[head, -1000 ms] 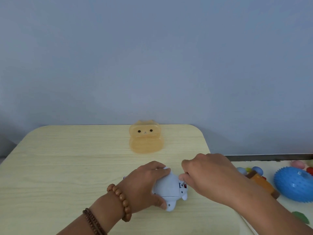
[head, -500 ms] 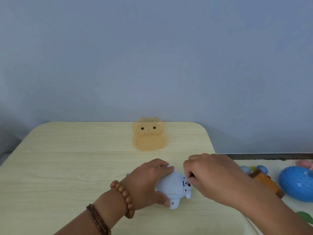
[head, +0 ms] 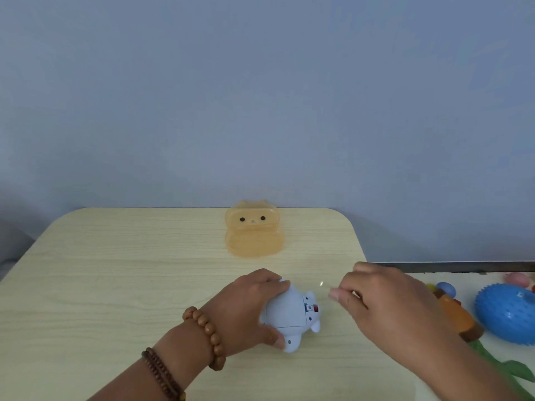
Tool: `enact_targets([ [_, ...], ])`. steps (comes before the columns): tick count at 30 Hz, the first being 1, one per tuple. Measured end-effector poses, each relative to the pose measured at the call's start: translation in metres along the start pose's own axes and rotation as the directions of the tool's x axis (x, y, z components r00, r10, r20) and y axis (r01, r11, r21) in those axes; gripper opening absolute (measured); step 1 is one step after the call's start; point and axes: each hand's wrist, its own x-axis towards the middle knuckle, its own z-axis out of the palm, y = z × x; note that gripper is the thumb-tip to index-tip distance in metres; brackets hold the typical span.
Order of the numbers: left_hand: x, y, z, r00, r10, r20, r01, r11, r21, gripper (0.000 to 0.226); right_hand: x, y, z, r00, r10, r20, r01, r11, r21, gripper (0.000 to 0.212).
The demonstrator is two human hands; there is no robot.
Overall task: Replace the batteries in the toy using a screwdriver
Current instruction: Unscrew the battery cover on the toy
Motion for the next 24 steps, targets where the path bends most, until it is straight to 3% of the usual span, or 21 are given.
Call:
enact_targets([
  [2, 0.001, -0.001, 0.001, 1.000, 0.002, -0.003, -0.002, 1.000, 0.003, 0.087, 0.000, 0.003, 0.020, 0.985, 0.148, -0.094, -0.140, 0.986, 0.089, 0.046],
  [7, 0.001, -0.003, 0.003, 1.000, 0.011, 0.000, -0.011, 1.000, 0.012, 0.087, 0.001, 0.003, 0.063, 0.940, 0.339, -0.020, -0.338, 0.939, 0.060, 0.043],
  [14, 0.002, -0.005, 0.003, 1.000, 0.013, 0.013, -0.013, 1.000, 0.010, 0.090, 0.004, 0.005, 0.080, 0.939, 0.344, -0.022, -0.338, 0.932, 0.134, 0.040],
  [24, 0.002, -0.003, 0.000, 0.999, 0.011, 0.031, -0.012, 1.000, 0.018, 0.089, 0.000, 0.014, 0.098, 0.965, 0.248, -0.082, -0.243, 0.968, 0.063, 0.035],
])
